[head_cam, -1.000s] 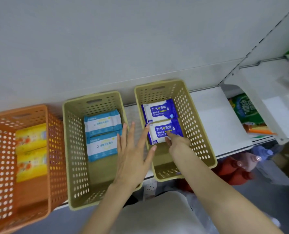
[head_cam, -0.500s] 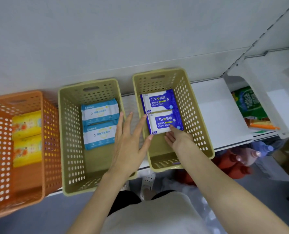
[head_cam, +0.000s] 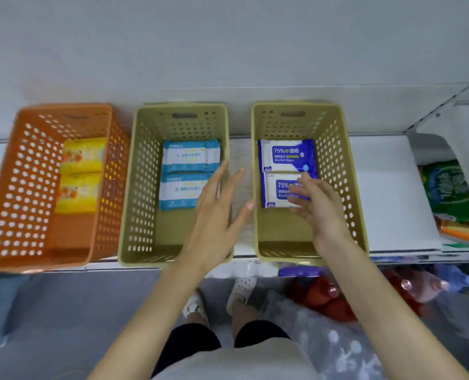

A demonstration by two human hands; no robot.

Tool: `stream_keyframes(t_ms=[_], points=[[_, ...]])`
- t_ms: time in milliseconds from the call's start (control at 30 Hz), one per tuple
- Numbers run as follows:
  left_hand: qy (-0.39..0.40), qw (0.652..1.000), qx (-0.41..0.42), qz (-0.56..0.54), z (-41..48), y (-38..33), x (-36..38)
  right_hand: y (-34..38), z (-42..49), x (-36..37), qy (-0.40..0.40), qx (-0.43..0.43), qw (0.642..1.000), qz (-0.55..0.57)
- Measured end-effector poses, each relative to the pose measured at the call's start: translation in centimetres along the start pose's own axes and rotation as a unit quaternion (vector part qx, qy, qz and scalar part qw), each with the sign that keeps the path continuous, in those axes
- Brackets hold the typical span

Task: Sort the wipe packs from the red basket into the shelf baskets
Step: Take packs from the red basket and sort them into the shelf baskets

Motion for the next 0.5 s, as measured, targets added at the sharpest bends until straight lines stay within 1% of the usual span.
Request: stream_keyframes(t_ms=[33,67,133,167,233,300,367,433,500], points=[[-0.022,0.999,-0.007,-0.029,-0.8,-0.1,-0.9,1.0,-1.0,0.4,0.031,-0.068,0.996,-0.058],[-0.047,0.996,-0.018,-0.068,-1.7,0.0,-1.8,2.0,-2.4,0.9,0.063,-0.134,0.981,-0.123],[-0.102,0.979,-0.055,-0.169,-4.0,0.5,-3.6,2.5,-5.4,2.2,0.110,-0.238,0.939,-0.223],[-0.129,0.967,-0.073,-0.209,-5.4,1.0,-4.4,2.3,-7.0,3.1,0.126,-0.271,0.923,-0.244],[-0.175,0.951,-0.094,-0.236,-8.7,2.2,-6.3,1.3,-10.8,5.3,0.163,-0.321,0.900,-0.245],[-0.207,0.946,-0.088,-0.234,-12.5,3.6,-8.3,-0.8,-14.6,8.1,0.211,-0.351,0.883,-0.228],[-0.223,0.944,-0.090,-0.227,-16.6,5.5,-10.1,-3.8,-18.0,11.5,0.269,-0.358,0.865,-0.226],[-0.231,0.940,-0.124,-0.218,-21.2,8.3,-11.3,-7.8,-20.9,15.3,0.328,-0.349,0.838,-0.260],[-0.257,0.920,-0.173,-0.241,-26.7,11.8,-12.2,-12.5,-23.2,19.3,0.384,-0.329,0.806,-0.308]])
Point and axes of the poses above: each hand's wrist, its own z-axis towards the middle knuckle, its own x-axis out of the palm, y = z × x, the point moved 5 cm from there along z, towards the middle knuckle, and after that the axes turned 4 degrees about y, right-handed, at the moved point
